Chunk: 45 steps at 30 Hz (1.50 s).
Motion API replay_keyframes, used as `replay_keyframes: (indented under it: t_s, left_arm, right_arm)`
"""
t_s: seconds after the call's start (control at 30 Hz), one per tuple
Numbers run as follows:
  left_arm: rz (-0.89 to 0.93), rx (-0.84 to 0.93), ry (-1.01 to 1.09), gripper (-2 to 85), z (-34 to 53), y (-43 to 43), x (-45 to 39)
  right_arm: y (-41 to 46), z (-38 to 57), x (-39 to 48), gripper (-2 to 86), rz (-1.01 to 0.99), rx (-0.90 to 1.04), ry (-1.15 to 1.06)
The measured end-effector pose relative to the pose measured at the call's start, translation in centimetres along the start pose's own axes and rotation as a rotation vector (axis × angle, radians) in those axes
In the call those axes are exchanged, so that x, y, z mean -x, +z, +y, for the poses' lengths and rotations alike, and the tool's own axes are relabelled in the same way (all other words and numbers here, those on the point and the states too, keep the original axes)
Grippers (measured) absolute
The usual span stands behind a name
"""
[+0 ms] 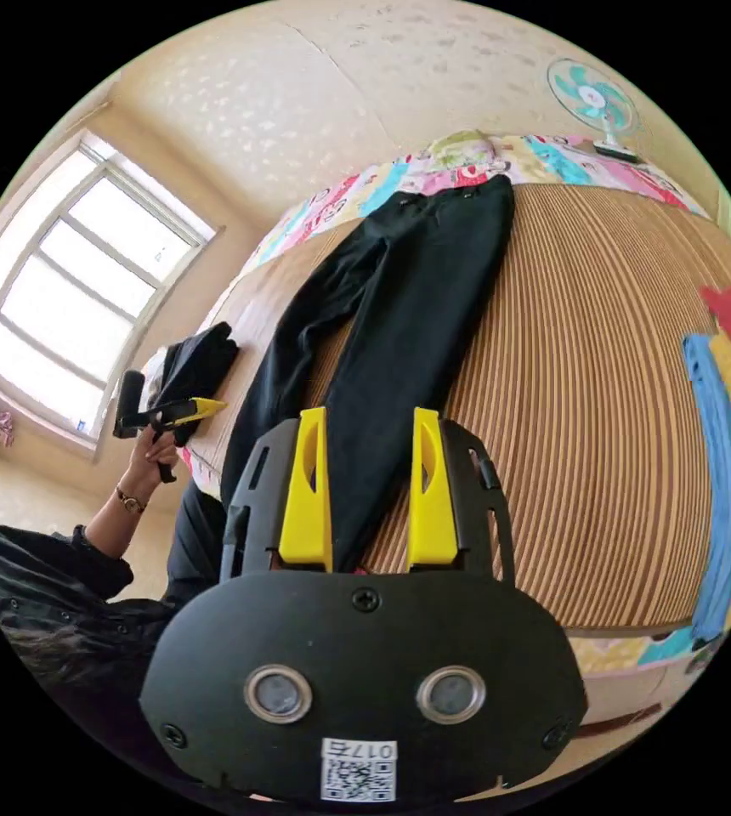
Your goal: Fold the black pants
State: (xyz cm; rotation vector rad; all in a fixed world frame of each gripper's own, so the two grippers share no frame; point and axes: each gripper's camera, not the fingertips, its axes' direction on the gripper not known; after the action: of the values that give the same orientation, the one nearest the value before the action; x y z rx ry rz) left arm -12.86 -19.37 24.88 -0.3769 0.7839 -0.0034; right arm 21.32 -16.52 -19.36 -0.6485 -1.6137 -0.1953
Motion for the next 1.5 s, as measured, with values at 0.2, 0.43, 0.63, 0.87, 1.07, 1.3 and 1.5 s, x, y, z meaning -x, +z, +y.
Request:
replay_keyframes:
  t_s: [0.2, 0.43, 0.63, 0.87, 1.07, 1.3, 1.5]
  left_arm:
    - [0.059, -0.06, -0.038, 12.3, 12.9, 2.0, 0.1]
    - [0.359, 0.015, 0.067, 1.8, 14.5, -1.4, 0.4]
    - [-0.058, 0.204, -0.028, 4.0, 17.6, -7.6, 4.5]
    - [0.103, 0.033, -0.143, 10.0, 24.0, -8.6, 5.9]
    - [0.195, 0.074, 0.125, 11.2, 22.1, -7.4, -3.9]
    - [0.197, 0.202, 0.393, 16.8, 17.5, -3.9, -18.4]
    - [0.1, 0.447, 0.429, 10.0, 16.5, 5.9, -20.3]
  right_arm:
    - [2.2, 14.9, -0.9, 13.6, -0.19, -0.062, 0.214]
    - [2.0, 17.3, -2.2, 4.3, -0.373, 0.039, 0.24]
    - [-7.0, 19.9, -5.7, 5.0, -0.22, -0.094, 0.105]
    - [-3.8, 21.2, -9.9, 11.9, -0.069, 0.073, 0.199]
    - [-3.4, 21.1, -7.3, 3.9, -0.306, 0.211, 0.093]
    - [-5.9, 23.2, -0.8, 3.1, -0.415, 0.061, 0.066]
    - [-2.0, 22.0, 3.8, 3.4, -0.428, 0.202, -0.107]
